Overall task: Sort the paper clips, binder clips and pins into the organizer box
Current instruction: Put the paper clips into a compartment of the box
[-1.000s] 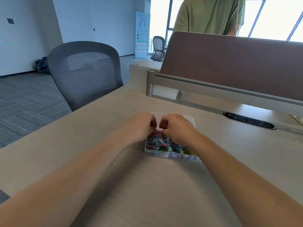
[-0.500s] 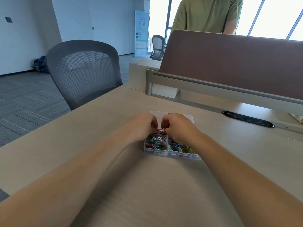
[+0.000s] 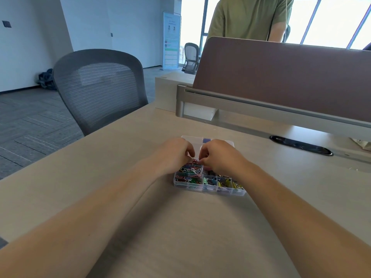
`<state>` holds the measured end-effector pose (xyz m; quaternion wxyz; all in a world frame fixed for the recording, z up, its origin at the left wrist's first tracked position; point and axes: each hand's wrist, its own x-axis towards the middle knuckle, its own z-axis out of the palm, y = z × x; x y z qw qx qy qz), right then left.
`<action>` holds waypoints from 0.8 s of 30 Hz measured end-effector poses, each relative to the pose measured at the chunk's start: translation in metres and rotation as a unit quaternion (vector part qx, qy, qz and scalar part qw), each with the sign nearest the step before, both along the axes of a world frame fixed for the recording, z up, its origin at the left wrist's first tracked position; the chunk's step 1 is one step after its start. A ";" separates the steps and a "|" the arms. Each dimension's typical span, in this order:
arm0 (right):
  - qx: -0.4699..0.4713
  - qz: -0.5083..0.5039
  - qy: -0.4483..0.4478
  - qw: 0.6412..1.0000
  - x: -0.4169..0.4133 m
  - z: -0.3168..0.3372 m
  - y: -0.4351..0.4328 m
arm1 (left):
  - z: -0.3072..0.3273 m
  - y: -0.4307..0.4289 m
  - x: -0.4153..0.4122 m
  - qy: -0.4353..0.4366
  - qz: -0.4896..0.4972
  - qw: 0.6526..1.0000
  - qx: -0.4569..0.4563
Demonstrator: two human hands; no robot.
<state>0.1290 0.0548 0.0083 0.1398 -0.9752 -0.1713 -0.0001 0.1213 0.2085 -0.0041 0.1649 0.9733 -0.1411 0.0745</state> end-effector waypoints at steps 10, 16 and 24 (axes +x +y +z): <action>0.006 0.006 -0.010 1.000 0.003 -0.004 0.004 | -0.001 0.002 0.000 -0.004 -0.004 1.000 0.003; 0.011 -0.030 -0.027 0.999 0.006 -0.005 -0.004 | -0.001 0.004 -0.002 -0.015 0.004 1.000 -0.023; 0.003 -0.010 -0.023 1.000 0.006 -0.007 0.000 | -0.005 -0.004 -0.001 -0.004 -0.001 1.000 -0.015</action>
